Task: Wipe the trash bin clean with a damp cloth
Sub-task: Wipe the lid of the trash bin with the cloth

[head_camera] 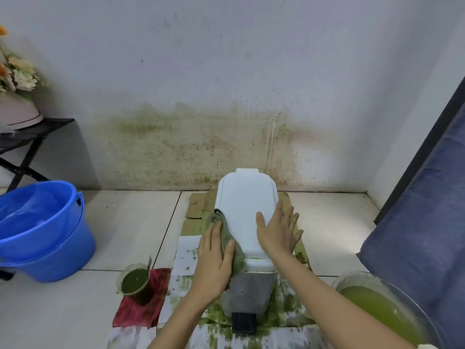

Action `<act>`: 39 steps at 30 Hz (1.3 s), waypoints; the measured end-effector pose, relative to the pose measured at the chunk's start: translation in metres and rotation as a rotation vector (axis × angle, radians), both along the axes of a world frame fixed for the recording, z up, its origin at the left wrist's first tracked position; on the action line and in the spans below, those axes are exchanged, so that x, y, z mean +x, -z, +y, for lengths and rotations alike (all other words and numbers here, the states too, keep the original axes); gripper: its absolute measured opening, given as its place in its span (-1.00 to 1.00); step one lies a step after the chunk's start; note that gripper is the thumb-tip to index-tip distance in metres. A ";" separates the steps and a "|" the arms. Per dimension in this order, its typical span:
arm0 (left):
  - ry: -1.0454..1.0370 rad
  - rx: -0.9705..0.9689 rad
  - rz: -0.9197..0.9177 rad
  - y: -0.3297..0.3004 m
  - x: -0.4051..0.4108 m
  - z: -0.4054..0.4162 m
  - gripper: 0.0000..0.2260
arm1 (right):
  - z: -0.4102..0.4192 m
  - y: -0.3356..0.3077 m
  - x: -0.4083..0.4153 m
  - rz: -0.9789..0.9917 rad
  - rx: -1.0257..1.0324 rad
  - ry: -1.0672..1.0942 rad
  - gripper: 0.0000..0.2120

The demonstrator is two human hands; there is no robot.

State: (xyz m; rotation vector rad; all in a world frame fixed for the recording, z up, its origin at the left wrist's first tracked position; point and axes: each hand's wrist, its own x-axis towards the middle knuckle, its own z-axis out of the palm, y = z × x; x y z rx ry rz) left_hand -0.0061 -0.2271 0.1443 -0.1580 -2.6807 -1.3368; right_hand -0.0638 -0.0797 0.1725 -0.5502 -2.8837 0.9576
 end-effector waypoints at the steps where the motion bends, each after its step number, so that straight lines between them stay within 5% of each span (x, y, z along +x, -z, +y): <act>1: 0.003 0.006 -0.013 0.001 -0.005 -0.003 -0.41 | 0.000 0.000 0.000 -0.002 -0.015 -0.005 -0.33; 6: -0.025 -0.011 -0.140 -0.020 -0.068 0.004 -0.48 | 0.002 -0.003 -0.001 -0.017 -0.051 -0.015 -0.34; 16: -0.182 0.041 0.242 0.032 0.041 0.013 -0.60 | 0.006 -0.001 -0.001 0.033 -0.131 -0.043 -0.34; 21: -0.225 -0.306 0.439 0.055 0.052 0.024 -0.31 | 0.007 0.001 -0.001 0.038 -0.152 -0.060 -0.33; 24: -0.066 -0.526 0.631 0.052 0.045 0.030 -0.59 | 0.008 0.000 -0.003 0.043 -0.172 -0.061 -0.33; 27: 0.048 -0.739 0.663 0.048 0.035 0.036 -0.62 | 0.010 0.000 -0.002 0.041 -0.188 -0.067 -0.32; 32: -0.029 -0.637 0.658 0.068 0.032 -0.001 -0.30 | 0.011 -0.001 0.001 0.027 -0.227 -0.092 -0.32; 39: -0.015 -0.620 0.647 0.061 0.033 0.019 -0.42 | 0.012 -0.002 0.002 0.034 -0.206 -0.087 -0.32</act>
